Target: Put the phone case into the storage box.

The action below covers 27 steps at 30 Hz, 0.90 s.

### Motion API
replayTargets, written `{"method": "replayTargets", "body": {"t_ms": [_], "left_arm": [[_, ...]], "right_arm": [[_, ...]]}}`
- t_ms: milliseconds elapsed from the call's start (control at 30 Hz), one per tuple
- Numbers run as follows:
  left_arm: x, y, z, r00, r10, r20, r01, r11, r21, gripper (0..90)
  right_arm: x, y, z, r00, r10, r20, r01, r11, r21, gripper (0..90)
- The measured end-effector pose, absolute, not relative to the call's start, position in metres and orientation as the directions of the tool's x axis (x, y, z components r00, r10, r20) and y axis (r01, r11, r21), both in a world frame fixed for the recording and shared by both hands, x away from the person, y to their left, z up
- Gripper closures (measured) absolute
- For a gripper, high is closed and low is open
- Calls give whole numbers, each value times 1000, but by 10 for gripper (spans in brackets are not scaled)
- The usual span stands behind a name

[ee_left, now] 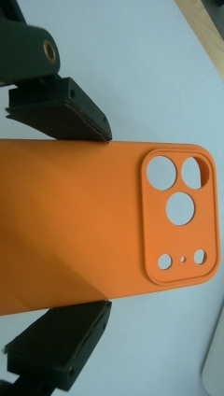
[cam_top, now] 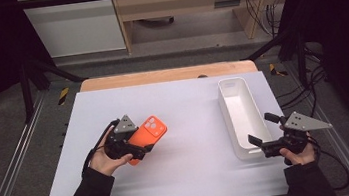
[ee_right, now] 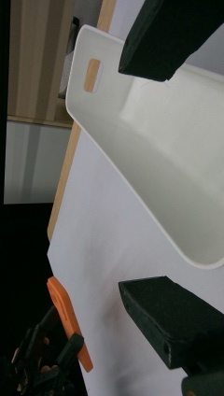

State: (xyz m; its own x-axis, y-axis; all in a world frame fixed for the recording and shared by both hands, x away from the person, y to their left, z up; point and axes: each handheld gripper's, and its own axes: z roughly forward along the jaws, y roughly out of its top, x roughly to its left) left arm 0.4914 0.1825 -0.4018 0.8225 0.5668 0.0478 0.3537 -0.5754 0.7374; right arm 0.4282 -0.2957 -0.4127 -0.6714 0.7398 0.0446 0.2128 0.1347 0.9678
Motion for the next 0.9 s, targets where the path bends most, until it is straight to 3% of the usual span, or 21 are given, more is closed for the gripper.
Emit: {"method": "replayTargets", "body": {"t_ms": [900], "left_arm": [[476, 156, -405, 885, 461, 64, 284, -645, 710, 150]], "right_arm": [[425, -258, -406, -758, 651, -29, 201, 275, 940, 4]]}}
